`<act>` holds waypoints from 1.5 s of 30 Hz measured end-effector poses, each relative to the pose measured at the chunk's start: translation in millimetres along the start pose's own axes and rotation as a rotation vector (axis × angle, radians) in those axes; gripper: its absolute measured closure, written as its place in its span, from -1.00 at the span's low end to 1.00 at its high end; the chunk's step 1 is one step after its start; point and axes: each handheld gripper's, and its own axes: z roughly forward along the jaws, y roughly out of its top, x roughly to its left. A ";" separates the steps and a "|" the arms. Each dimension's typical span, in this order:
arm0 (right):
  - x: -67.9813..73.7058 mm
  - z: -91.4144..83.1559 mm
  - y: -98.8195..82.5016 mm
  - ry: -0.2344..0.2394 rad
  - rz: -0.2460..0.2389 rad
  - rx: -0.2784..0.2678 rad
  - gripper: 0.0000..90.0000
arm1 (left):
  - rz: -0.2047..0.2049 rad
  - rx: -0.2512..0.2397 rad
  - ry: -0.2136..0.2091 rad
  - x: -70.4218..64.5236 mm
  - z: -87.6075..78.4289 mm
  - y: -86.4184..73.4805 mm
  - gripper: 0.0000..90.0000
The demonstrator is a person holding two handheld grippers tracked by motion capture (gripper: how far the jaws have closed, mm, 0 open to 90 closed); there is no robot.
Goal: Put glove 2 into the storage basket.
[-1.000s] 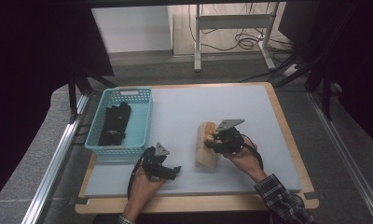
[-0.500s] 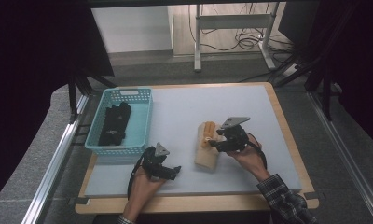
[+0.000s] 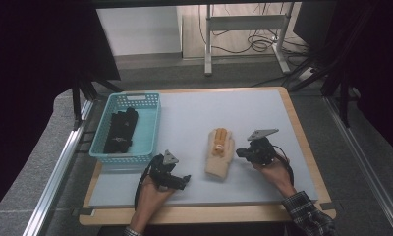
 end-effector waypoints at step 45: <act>60.1 65.0 21.9 0.044 -0.114 -0.003 0.67 | 0.000 0.001 -0.001 0.1 0.0 0.0 -0.95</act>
